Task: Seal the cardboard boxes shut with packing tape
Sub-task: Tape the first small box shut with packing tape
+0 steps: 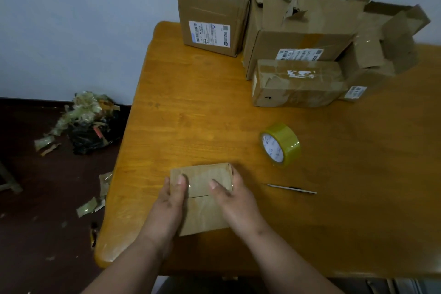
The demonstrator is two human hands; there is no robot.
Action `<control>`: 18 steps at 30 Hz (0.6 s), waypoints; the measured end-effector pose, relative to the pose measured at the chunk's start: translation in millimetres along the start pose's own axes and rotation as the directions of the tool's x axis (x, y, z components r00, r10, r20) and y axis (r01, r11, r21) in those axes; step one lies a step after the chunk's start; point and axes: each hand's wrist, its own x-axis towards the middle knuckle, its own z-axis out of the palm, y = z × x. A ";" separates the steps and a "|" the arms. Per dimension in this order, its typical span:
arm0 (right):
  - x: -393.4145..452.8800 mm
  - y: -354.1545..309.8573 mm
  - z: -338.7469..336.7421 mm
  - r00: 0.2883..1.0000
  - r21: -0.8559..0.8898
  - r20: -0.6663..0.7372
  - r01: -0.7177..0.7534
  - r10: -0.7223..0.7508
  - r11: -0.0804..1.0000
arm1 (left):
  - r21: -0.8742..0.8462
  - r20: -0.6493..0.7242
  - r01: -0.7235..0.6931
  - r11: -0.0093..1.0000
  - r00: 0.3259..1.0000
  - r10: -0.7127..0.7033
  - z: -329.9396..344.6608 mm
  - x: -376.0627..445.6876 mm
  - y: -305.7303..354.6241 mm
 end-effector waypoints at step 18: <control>-3.8 15.3 -59.7 0.998 0.013 -0.048 -0.048 0.049 0.999 | 0.152 -0.116 -0.190 0.970 0.971 0.209 38.8 -21.8 16.4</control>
